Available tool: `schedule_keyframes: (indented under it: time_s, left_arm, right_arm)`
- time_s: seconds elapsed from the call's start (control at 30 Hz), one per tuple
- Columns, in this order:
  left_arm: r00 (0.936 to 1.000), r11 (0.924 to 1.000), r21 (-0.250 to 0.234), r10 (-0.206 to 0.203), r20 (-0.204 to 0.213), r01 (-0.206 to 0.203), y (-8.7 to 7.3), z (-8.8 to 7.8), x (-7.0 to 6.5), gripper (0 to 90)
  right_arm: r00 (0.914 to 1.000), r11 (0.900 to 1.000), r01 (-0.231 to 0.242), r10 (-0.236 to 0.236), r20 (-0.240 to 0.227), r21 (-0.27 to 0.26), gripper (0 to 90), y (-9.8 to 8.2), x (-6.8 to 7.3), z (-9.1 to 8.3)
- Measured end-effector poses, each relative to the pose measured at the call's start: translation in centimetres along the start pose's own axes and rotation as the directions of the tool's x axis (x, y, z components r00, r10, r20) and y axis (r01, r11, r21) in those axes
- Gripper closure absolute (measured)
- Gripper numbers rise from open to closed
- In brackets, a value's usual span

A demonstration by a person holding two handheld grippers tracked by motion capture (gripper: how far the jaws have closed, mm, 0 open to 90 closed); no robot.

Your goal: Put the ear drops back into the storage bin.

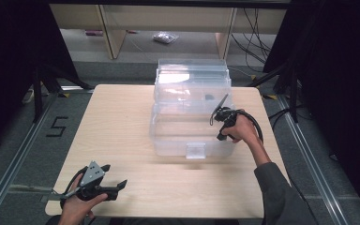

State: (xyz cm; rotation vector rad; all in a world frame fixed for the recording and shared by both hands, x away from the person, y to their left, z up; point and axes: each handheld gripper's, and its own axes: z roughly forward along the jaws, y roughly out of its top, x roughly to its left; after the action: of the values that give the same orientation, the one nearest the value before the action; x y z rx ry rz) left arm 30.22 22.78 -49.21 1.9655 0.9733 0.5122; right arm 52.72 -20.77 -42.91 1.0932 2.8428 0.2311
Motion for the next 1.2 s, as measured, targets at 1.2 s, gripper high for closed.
schedule_keyframes:
  time_s: [1.2]
  left_arm:
    - [1.0, 1.0, 0.0, -0.003, -0.003, 0.003, 0.0, 0.0, -0.1, 15.0]
  right_arm:
    - [0.9995, 0.993, -0.015, 0.018, 0.026, -0.113, 47.2, -0.4, 1.1, -3.6]
